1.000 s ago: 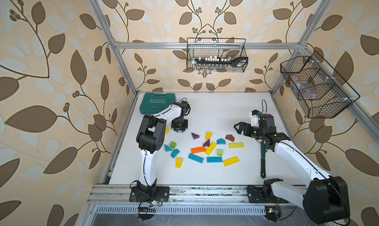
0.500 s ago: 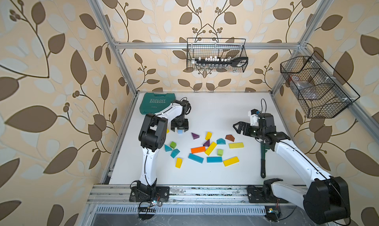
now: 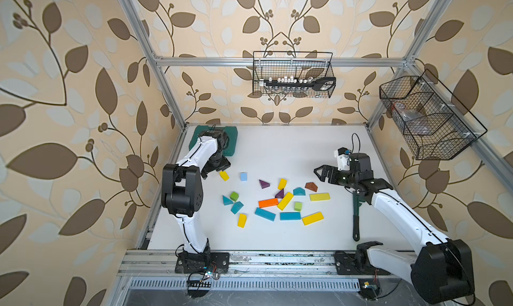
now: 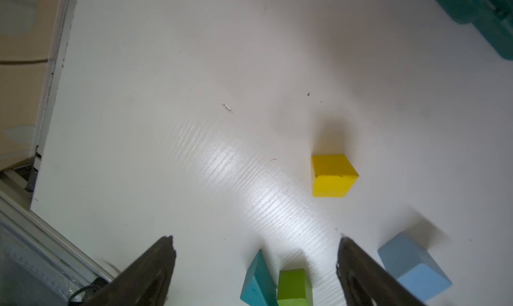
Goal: Assemble a small pinwheel with building blocks
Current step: Pick up the building block from the center of the board.
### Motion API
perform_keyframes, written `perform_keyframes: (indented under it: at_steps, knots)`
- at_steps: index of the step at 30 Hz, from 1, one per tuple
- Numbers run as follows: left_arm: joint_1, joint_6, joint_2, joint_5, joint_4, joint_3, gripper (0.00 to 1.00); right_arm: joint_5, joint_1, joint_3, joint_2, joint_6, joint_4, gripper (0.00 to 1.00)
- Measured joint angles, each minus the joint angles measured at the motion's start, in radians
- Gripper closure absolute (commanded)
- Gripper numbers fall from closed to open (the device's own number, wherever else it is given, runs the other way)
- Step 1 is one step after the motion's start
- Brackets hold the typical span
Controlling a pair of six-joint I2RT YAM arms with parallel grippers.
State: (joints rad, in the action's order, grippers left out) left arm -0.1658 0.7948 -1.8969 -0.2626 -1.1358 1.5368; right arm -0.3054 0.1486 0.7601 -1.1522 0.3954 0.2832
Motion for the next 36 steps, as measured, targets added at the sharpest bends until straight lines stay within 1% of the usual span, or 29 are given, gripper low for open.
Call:
perform_keyframes:
  at_steps: [5,8,10,16,21,24,28,30,34,36]
  knots:
    - [-0.019,0.022,-0.077,0.004,0.012,0.031,0.13,-0.003,0.000,0.000,0.013,-0.008,-0.002,0.00]
    - [-0.021,0.026,-0.112,0.017,0.022,0.053,0.14,-0.009,0.000,0.000,0.024,-0.011,-0.007,0.00]
    - [-0.021,0.028,-0.130,0.030,0.033,0.064,0.19,-0.014,0.000,0.000,0.026,-0.012,-0.011,0.00]
    - [-0.021,0.046,-0.179,0.055,0.058,0.075,0.37,-0.021,0.000,0.000,0.026,-0.015,-0.014,0.00]
    - [-0.021,0.046,-0.197,0.082,0.092,0.075,0.41,-0.043,0.003,-0.001,0.037,-0.015,-0.019,0.00]
    - [-0.021,0.037,-0.198,0.093,0.118,0.075,0.51,-0.066,0.018,-0.004,0.052,-0.014,-0.031,0.00]
    - [-0.021,0.008,-0.198,0.125,0.188,0.055,0.62,-0.089,0.080,-0.007,0.064,-0.014,-0.050,0.02]
    - [-0.021,-0.008,-0.198,0.141,0.219,0.039,0.70,-0.095,0.136,-0.007,0.064,-0.016,-0.057,0.02]
    - [-0.016,-0.049,-0.188,0.165,0.261,0.019,0.78,-0.098,0.266,-0.007,0.063,-0.031,-0.064,0.03]
    - [-0.009,-0.067,-0.166,0.180,0.291,-0.011,0.85,-0.100,0.315,-0.006,0.055,-0.040,-0.071,0.05]
